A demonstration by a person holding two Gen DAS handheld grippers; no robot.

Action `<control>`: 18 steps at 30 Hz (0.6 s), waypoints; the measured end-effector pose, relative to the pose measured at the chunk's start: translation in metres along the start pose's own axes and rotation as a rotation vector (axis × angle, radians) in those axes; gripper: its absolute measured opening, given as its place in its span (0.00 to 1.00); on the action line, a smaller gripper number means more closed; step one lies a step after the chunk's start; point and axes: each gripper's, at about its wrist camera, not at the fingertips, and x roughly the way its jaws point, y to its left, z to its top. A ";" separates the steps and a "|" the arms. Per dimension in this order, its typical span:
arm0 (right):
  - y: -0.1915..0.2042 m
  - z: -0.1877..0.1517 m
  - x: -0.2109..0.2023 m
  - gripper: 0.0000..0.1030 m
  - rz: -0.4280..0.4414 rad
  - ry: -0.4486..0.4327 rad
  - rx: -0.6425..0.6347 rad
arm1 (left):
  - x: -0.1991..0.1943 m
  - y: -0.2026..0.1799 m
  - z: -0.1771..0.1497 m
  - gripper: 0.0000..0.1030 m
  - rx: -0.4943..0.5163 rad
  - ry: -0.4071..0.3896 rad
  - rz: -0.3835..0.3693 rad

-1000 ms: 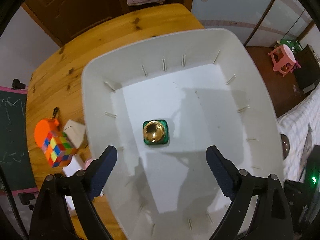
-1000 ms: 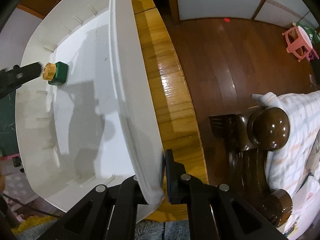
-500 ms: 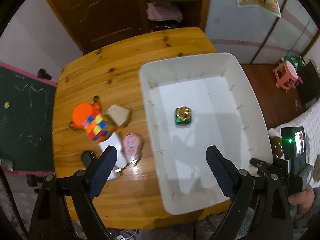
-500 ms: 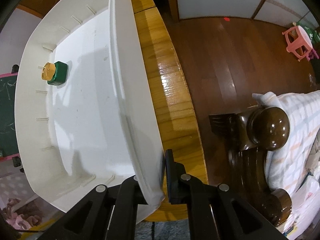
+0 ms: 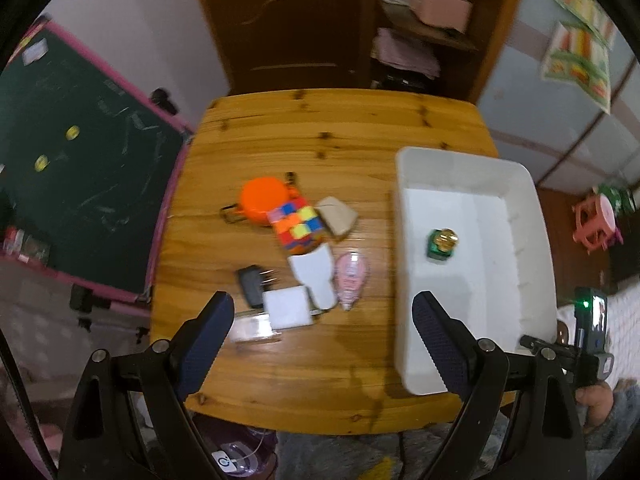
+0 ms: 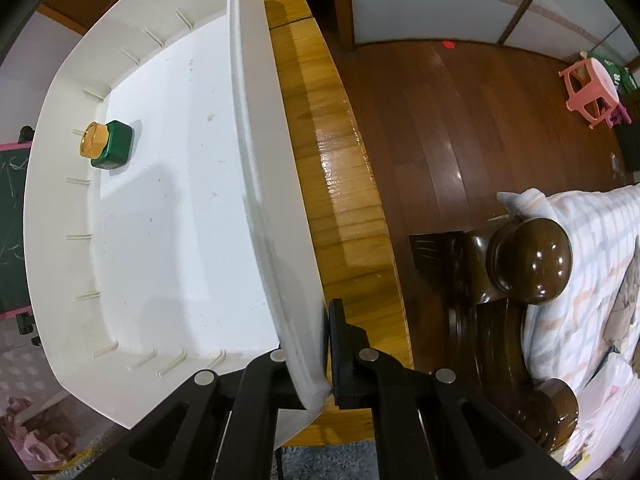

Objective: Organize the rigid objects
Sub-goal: 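Move the left tool back and grasp the clear plastic box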

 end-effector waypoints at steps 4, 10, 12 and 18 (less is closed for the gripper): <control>-0.002 0.000 0.001 0.05 0.003 0.007 0.019 | 0.002 0.034 -0.005 0.90 -0.075 0.005 0.031; -0.002 0.001 0.002 0.05 -0.004 0.017 0.038 | 0.032 0.074 -0.021 0.90 -0.159 0.069 0.039; -0.001 0.000 0.002 0.05 -0.013 0.018 0.041 | 0.051 0.082 -0.029 0.90 -0.161 0.107 0.027; 0.000 0.001 0.002 0.06 -0.028 0.022 0.056 | 0.110 0.093 -0.056 0.90 -0.172 0.208 -0.037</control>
